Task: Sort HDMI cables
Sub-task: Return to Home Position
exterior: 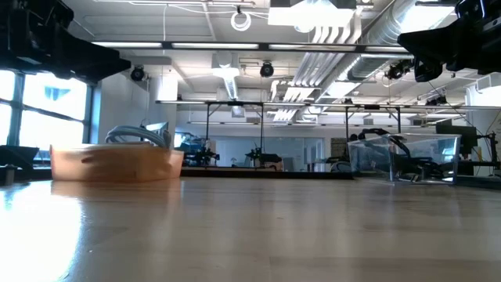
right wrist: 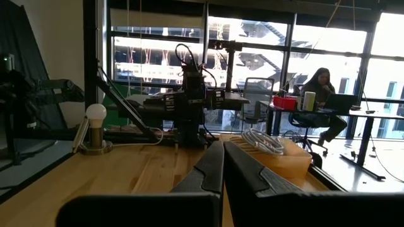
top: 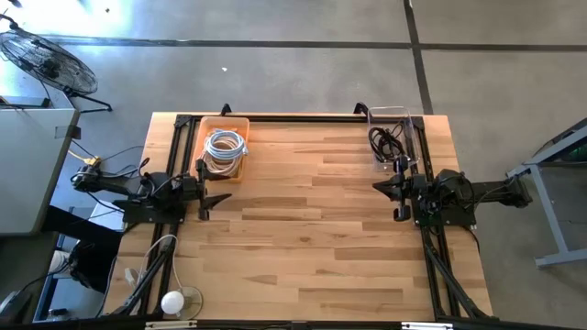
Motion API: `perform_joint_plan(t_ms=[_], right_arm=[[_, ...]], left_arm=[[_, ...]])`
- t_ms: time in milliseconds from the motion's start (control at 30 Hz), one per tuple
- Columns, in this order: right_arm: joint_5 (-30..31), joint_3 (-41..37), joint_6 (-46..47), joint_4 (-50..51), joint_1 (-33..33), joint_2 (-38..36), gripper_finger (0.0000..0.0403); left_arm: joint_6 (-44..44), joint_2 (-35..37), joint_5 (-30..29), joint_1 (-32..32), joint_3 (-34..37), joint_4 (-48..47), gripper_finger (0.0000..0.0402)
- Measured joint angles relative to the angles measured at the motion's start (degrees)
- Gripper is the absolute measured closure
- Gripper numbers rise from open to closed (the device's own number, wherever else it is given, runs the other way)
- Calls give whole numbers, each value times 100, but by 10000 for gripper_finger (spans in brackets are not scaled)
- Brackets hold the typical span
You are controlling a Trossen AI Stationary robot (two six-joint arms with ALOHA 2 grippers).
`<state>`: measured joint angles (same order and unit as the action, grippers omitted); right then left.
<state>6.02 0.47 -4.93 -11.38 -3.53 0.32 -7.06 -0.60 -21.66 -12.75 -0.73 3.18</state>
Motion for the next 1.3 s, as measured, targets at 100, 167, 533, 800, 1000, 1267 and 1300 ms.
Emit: perform_joint_plan(t_ms=[100, 167, 533, 800, 1000, 1267, 1300], right_arm=[[0, 0, 0, 0, 0, 0, 403], [0, 0, -4, -1, 0, 4, 403], [0, 0, -2, -2, 1, 4, 403], [0, 0, -129, -2, 2, 4, 403], [0, 0, -111, -2, 0, 4, 403], [0, 0, -109, -2, 2, 4, 403], [0, 0, -109, -2, 0, 4, 403]], left_arm=[[-43, 0, -17, 0, 0, 0, 153], [-45, 0, -18, 0, 0, 0, 153], [-16, -2, 268, 0, 0, -14, 153], [-174, -2, 266, 0, 0, -26, 218], [-228, -2, 240, 0, 0, -24, 330], [-624, -2, 213, 0, 0, -24, 384], [-641, -2, 251, 0, 0, -24, 386]])
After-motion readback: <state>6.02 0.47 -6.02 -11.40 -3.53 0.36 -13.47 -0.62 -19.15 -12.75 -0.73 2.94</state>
